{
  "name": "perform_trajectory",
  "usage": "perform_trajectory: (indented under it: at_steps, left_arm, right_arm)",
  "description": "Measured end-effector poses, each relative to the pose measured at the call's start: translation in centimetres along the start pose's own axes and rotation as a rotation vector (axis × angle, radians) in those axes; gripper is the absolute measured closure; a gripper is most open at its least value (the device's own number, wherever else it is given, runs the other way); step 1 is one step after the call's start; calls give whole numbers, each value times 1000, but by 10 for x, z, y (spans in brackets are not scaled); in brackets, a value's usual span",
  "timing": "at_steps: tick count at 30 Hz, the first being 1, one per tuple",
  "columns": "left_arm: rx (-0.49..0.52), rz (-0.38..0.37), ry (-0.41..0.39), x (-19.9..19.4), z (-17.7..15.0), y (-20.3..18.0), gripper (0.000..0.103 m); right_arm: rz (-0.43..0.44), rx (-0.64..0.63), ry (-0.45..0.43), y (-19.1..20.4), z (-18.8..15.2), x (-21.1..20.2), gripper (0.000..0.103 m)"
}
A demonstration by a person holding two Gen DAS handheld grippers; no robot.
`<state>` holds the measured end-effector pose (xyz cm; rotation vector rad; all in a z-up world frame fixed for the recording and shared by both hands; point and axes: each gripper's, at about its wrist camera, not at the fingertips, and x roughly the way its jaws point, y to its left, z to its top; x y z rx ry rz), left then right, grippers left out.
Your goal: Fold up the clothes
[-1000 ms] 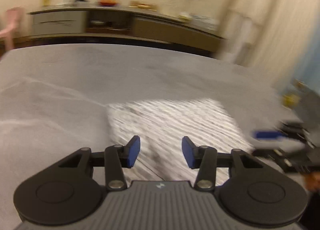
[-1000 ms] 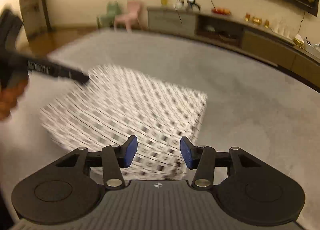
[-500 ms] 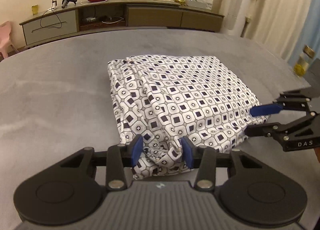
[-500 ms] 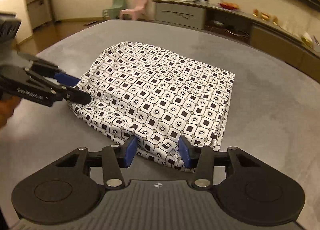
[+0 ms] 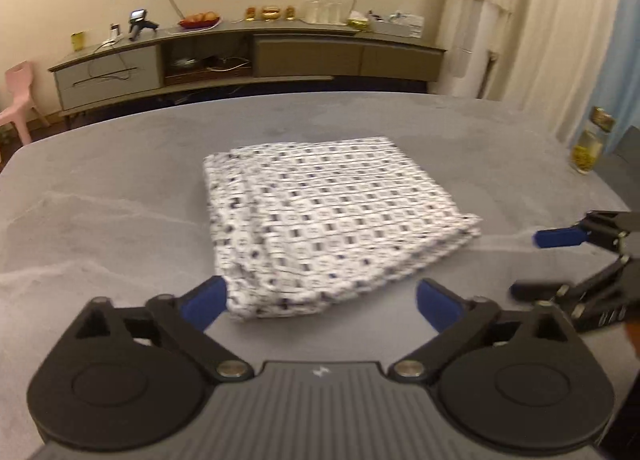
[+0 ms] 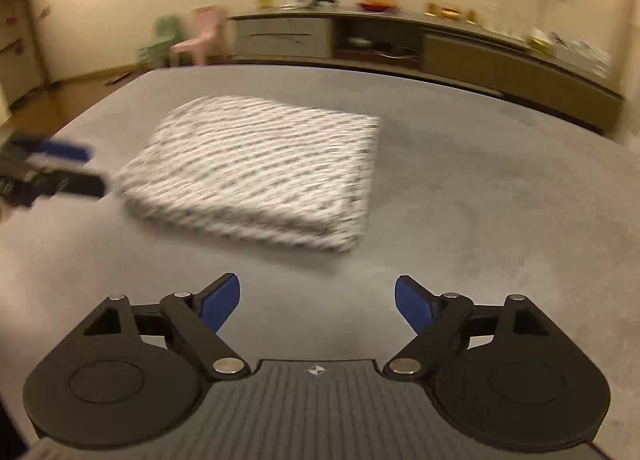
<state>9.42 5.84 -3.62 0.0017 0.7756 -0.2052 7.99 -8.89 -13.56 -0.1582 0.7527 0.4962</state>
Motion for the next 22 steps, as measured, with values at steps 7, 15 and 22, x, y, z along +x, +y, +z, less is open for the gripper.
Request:
perform_trajectory:
  at_steps: [7,15,22]
  left_arm:
    - [-73,16,-31,-7,-10,-21,0]
    - [-72,49,-14,-10,-29,-51,0]
    - [-59,58,0,-10,-35,-58,0]
  right_arm:
    - [-17,16,12,20,4,-8,12]
    - [-51,13,23,23,-9,-11,12]
    - [-74,32,20,16,-12,-15,12]
